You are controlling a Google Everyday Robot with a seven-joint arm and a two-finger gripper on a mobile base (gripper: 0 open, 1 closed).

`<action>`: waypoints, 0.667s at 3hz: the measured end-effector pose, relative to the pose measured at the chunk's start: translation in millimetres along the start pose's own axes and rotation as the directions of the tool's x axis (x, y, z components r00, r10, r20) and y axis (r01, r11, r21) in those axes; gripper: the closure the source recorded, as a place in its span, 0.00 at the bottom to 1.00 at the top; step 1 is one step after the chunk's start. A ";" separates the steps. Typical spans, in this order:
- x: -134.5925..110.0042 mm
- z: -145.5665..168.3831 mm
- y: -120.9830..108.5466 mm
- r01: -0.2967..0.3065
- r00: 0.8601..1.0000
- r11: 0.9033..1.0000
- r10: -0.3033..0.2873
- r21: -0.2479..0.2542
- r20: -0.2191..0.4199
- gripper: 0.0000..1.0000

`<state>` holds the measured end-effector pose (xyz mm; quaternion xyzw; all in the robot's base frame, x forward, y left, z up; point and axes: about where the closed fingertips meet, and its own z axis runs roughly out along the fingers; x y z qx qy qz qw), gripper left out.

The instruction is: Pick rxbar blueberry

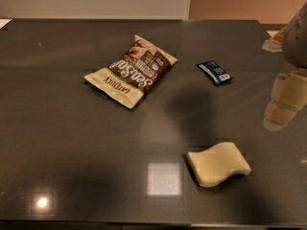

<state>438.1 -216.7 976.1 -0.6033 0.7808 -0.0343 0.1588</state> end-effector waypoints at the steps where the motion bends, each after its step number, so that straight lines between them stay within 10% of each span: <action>1: 0.0 0.0 0.0 0.000 1.000 1.000 0.000 0.000 0.000 0.00; 2: -1.6 -0.9 -5.0 -0.012 1.000 1.000 0.012 0.009 -0.009 0.00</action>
Offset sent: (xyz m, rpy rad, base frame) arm 0.0102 -0.0010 -0.0003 -0.0178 0.0156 -0.0327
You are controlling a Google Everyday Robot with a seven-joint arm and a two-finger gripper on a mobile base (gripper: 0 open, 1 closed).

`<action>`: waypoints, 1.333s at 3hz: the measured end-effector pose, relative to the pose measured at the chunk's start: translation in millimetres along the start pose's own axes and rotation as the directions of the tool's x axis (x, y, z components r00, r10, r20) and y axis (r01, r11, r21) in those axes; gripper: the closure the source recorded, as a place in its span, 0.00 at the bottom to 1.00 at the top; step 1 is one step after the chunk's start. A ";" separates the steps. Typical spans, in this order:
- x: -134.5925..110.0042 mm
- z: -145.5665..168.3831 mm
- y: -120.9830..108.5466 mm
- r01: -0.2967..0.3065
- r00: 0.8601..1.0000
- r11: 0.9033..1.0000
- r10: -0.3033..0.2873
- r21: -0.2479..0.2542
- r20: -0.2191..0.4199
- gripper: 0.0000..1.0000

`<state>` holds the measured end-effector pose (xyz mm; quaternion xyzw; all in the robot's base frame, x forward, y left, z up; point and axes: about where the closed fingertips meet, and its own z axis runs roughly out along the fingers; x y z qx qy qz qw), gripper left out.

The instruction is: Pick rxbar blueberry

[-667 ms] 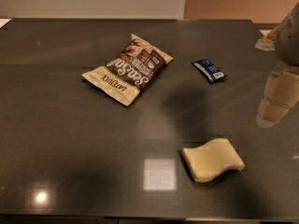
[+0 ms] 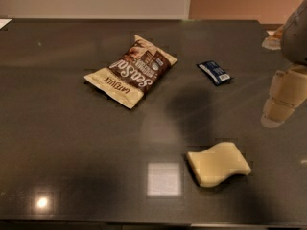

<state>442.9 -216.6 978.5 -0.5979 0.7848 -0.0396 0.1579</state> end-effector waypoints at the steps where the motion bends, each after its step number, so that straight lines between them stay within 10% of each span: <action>1: -2.3 5.5 -22.2 -0.047 0.999 0.999 0.047 0.008 -0.018 0.00; 3: 1.3 40.7 -79.0 -0.224 0.975 0.974 0.224 -0.007 -0.004 0.00; 4: 5.8 63.6 -105.8 -0.335 0.942 0.942 0.335 -0.001 -0.023 0.00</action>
Offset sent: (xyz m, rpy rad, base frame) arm 0.0893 -0.0200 -0.0175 0.0870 0.0618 -0.2046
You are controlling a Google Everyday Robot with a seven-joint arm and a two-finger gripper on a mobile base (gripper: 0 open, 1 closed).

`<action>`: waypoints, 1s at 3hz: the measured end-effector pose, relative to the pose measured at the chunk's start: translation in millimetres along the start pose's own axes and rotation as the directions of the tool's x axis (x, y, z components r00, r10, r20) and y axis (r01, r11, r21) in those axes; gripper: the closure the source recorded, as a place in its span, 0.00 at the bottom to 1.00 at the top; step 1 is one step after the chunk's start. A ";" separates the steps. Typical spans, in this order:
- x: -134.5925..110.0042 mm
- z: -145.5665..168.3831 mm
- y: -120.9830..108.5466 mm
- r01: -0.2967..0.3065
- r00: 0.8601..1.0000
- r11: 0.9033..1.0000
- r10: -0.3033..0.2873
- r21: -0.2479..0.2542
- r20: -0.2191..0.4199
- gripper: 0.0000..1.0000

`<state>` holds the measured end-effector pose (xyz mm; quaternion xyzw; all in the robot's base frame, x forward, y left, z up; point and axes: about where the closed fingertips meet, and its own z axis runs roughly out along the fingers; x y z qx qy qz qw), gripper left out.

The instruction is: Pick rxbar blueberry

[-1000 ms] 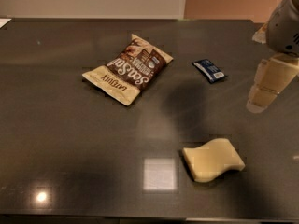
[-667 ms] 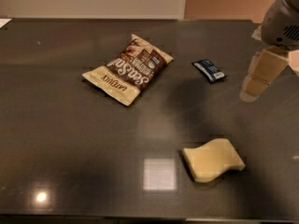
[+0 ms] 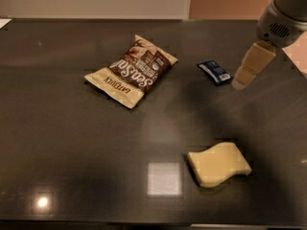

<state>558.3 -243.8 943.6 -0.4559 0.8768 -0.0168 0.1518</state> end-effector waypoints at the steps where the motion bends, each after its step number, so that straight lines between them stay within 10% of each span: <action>1: -9.1 25.6 -21.3 -0.093 0.995 0.996 0.093 -0.004 -0.028 0.00; 3: -30.9 75.9 -55.6 -0.218 0.973 0.975 0.215 -0.031 -0.079 0.00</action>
Offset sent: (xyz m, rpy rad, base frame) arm 0.0896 -0.0057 -0.0570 0.0180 0.1275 -0.2519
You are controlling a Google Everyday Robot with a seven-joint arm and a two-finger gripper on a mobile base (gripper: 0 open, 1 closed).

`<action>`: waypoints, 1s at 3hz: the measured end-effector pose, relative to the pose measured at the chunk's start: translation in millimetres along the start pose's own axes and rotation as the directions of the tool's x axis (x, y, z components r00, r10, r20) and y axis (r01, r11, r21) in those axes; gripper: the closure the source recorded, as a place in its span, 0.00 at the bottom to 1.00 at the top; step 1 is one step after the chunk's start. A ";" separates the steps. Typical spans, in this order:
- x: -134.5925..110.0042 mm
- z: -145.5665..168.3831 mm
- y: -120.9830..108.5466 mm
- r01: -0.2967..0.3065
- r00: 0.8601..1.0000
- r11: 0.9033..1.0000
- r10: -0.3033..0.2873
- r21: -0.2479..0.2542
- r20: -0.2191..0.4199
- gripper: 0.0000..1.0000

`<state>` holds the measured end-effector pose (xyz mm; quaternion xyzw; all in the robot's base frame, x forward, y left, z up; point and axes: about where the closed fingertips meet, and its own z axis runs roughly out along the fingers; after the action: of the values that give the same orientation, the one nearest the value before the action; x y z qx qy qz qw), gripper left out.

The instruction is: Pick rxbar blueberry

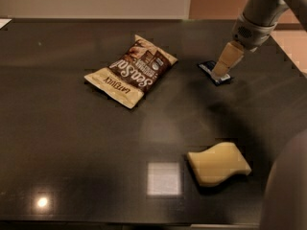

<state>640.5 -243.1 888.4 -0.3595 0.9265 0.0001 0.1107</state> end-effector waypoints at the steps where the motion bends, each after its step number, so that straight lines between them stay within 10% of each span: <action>1: -11.6 19.4 -12.2 -0.042 0.998 0.999 0.042 -0.012 -0.045 0.00; 3: -29.1 48.8 -28.3 -0.075 0.993 0.997 0.073 -0.021 -0.090 0.00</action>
Offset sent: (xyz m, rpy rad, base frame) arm 0.0465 -0.0084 -0.0312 -0.0496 0.1757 -0.0988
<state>690.2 -240.8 849.0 -0.3259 0.9432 -0.0005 0.0645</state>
